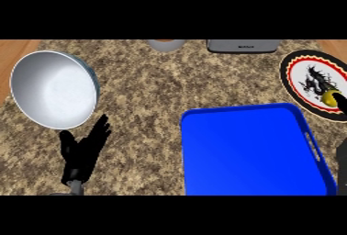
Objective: Pick the lemon from the tray and place it in the plate
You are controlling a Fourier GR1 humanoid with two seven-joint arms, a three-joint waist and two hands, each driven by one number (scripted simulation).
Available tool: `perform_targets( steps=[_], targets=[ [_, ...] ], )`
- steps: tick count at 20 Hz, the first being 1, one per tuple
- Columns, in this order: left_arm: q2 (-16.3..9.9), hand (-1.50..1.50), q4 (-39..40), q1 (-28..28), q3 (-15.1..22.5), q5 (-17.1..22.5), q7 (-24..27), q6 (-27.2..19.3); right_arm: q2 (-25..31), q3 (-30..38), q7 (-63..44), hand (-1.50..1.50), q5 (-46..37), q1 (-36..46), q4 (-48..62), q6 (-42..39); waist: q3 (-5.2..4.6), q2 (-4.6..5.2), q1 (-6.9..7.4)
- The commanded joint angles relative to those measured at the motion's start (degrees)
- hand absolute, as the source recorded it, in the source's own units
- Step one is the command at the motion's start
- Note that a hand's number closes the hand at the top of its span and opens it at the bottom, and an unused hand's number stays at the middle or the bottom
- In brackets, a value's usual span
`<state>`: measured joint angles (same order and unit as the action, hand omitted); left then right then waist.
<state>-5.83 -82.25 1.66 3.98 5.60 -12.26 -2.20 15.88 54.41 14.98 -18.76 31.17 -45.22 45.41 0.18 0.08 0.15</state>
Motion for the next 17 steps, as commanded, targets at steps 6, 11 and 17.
perform_targets(
  steps=[6, 11, 17],
  targets=[
    [-1.33, 0.00, 1.36, -0.56, -2.65, 1.02, -0.07, 2.04, -7.33, -8.09, 0.91, -1.50, 3.76, -12.94, -9.93, -4.16, -0.19, -0.11, -0.23],
    [2.78, 0.00, -2.78, 3.01, 2.60, -2.77, -0.60, -0.93, -11.65, -16.04, -12.29, -1.50, -1.66, -20.15, -23.51, -3.23, -0.22, -0.22, -0.33],
    [0.78, 0.00, -0.43, -3.50, -2.11, -0.56, -3.72, 0.81, -14.06, -24.17, -17.98, -1.50, -5.95, -21.60, -26.69, 3.79, -0.20, -0.12, -0.20]
  ],
)
